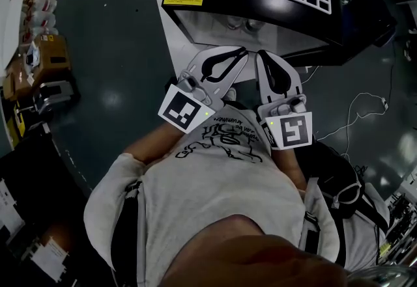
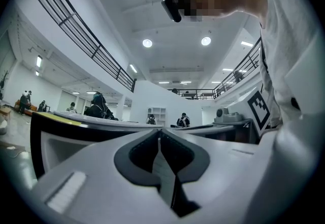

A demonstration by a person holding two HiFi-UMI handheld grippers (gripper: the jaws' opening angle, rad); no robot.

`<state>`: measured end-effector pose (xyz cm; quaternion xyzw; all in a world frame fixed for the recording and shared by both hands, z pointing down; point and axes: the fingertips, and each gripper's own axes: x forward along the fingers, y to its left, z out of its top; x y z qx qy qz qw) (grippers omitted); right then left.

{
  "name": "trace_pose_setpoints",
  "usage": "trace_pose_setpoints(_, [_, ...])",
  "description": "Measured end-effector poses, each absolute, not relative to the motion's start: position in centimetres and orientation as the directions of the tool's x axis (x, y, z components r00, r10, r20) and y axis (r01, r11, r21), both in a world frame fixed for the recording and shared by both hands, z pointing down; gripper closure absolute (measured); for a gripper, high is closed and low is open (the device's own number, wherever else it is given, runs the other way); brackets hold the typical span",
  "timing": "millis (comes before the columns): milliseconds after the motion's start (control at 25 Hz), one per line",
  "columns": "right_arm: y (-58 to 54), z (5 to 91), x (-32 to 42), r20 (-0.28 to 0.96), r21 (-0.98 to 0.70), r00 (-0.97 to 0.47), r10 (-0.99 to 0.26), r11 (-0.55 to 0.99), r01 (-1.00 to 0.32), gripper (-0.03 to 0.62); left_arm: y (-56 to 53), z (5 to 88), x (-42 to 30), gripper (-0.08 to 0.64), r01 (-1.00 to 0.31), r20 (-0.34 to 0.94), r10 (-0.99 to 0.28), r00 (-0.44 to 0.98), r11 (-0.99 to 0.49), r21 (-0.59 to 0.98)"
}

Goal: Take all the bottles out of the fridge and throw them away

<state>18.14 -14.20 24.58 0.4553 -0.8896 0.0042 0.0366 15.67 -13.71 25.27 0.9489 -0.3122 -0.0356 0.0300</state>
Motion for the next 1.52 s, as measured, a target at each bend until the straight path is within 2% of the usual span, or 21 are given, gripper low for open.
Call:
trace_pose_setpoints(840, [-14.8,29.7,18.3,0.118,0.035,-0.577,-0.808,0.585,-0.811,0.583,-15.6,30.8,16.4,0.548,-0.636,0.005,-0.637,0.771,-0.768,0.072])
trace_pose_setpoints(1520, [-14.8,33.0,18.6,0.136,0.035,-0.586,-0.798,0.595,-0.803,0.583,-16.8,34.1,16.6,0.520,-0.651,0.019,-0.651,0.759,-0.759,-0.015])
